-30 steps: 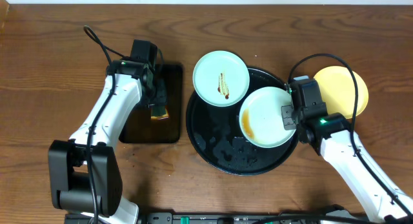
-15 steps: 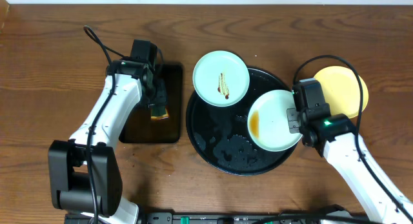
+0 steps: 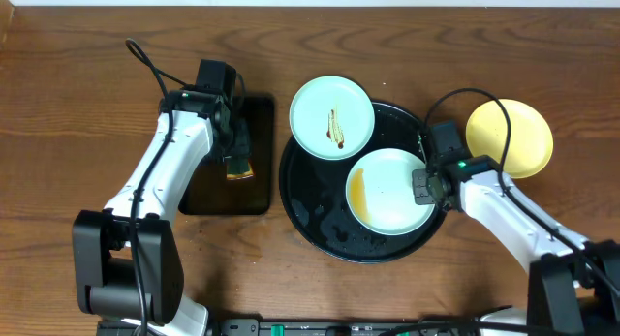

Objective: Clean dirty plates on tray and stack at the side

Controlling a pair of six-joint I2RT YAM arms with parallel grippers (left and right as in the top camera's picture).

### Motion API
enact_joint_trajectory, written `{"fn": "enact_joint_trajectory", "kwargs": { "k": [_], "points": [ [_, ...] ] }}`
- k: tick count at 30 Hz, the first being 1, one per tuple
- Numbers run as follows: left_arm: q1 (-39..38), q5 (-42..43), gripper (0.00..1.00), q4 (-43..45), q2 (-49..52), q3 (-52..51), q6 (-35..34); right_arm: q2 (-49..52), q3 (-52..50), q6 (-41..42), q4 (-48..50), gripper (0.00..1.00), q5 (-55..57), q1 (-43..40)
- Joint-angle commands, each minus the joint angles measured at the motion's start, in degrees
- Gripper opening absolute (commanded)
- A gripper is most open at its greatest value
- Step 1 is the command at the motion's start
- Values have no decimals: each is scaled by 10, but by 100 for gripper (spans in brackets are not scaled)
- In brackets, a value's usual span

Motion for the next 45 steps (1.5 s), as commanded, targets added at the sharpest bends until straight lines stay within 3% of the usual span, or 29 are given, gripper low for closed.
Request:
{"fn": "enact_joint_trajectory", "kwargs": {
  "k": [1, 3, 10, 12, 14, 21, 22, 23, 24, 25, 45],
  "points": [
    [-1, -5, 59, -2, 2, -1, -3, 22, -4, 13, 10, 3, -17, -7],
    [-1, -5, 59, -2, 2, -1, -3, 30, -4, 13, 17, 12, -21, -7],
    [-1, -5, 59, -2, 2, -1, -3, 42, -4, 12, 42, 61, -43, -7],
    [-1, -5, 59, -2, 2, -1, -3, 42, -4, 0, 61, 94, -42, -7],
    [-1, -5, 59, -2, 2, -1, -3, 42, -4, -4, 79, 99, -42, -7],
    [-1, -5, 59, -2, 2, -1, -4, 43, -4, -5, 113, 99, -52, -7],
    [-1, -5, 59, -2, 2, -1, -4, 43, -4, -5, 113, 91, -52, -7],
    [-1, -5, 59, -2, 2, -1, -3, 43, -4, -5, 113, 77, -53, -7],
    [-1, -5, 59, -2, 2, -1, -4, 43, -4, -5, 112, 11, -52, -7],
    [-1, -5, 59, -2, 2, -1, -3, 43, -4, -5, 111, 1, -49, -7],
    [-1, -5, 59, -2, 2, -1, -4, 70, -4, 2, 119, 1, -49, -7]
  ]
}}
